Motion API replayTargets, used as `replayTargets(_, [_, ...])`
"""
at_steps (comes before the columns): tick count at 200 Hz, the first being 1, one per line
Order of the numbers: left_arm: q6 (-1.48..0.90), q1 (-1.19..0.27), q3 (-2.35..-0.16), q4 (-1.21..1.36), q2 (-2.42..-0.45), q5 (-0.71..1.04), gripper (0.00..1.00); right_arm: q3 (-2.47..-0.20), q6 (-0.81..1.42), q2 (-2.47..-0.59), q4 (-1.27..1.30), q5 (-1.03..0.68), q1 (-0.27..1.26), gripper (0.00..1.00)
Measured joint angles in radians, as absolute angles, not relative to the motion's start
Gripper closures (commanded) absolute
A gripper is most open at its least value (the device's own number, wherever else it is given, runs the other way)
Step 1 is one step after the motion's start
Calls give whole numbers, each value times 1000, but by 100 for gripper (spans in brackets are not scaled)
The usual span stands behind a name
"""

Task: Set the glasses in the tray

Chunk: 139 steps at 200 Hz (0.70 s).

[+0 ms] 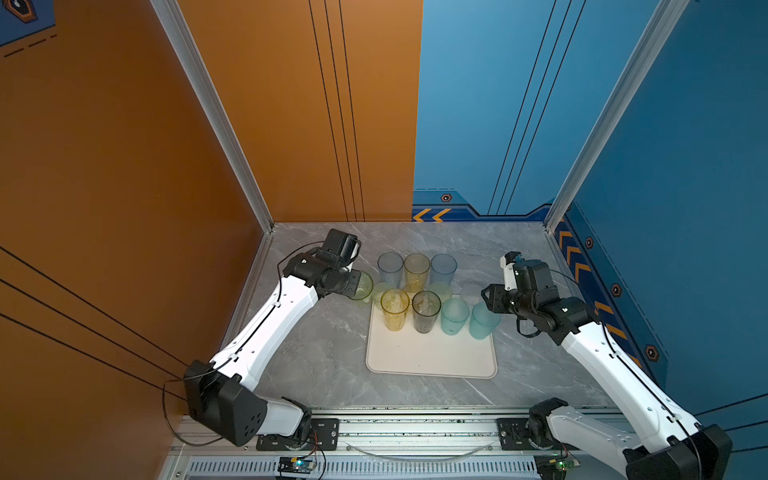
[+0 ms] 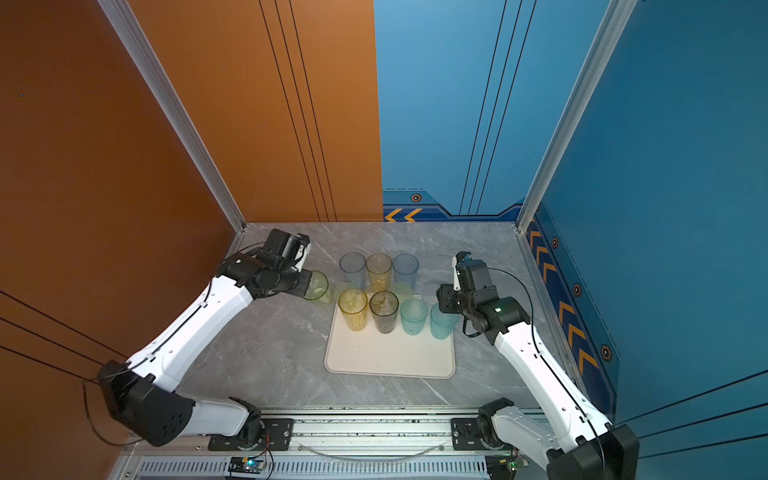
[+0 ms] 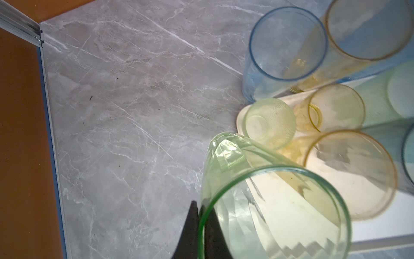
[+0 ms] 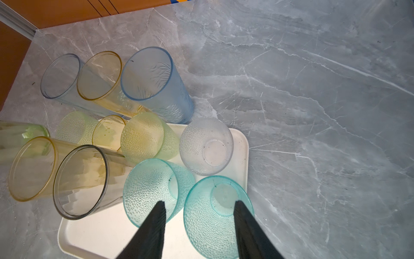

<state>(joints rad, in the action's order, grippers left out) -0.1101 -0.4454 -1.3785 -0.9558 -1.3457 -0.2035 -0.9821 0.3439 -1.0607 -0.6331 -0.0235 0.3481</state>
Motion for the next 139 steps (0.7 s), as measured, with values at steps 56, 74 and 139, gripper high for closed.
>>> replayTargets(56, [-183, -556, -1350, -1084, -1165, -208, 100, -974, 364, -1060, -616, -23, 369, 51])
replayTargets(74, [-207, -584, -1321, -1113, -1153, -204, 100, -974, 368, -1060, -616, -23, 380, 51])
replayTargets(139, [-260, -672, -1262, -1134, -1231, -171, 100, -974, 369, -1061, -616, -22, 416, 51])
